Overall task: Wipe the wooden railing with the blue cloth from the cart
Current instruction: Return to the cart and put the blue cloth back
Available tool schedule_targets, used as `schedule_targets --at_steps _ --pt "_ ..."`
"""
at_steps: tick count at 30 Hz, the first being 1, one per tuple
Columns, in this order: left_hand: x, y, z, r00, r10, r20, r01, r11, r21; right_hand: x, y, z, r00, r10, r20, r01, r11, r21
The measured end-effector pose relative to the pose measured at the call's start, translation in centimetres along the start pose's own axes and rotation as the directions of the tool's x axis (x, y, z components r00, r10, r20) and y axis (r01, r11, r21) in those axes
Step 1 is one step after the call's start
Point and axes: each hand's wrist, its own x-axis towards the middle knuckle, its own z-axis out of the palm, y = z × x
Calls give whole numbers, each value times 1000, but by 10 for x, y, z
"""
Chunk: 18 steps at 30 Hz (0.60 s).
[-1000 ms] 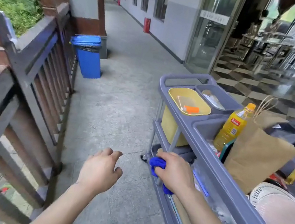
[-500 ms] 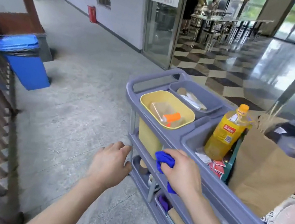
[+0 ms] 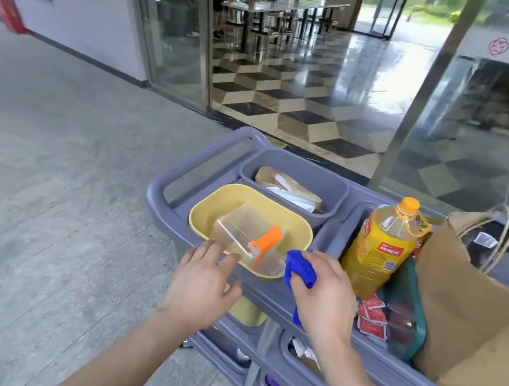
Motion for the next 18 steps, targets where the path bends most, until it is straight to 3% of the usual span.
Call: schedule_targets --at_steps 3,7,12,18 --pt "34 -22 12 989 146 27 -146 989 5 3 -7 26 986 73 -150 -88 991 -98" --pt "64 -42 26 945 309 104 -311 951 2 10 -17 55 953 193 -233 -238 954 -181" --pt "94 -53 52 871 468 150 -475 880 12 3 -22 83 911 387 -141 -408 801 -438" --pt "116 -54 75 851 469 237 -490 871 34 8 -19 84 904 412 -117 -417 784 -460"
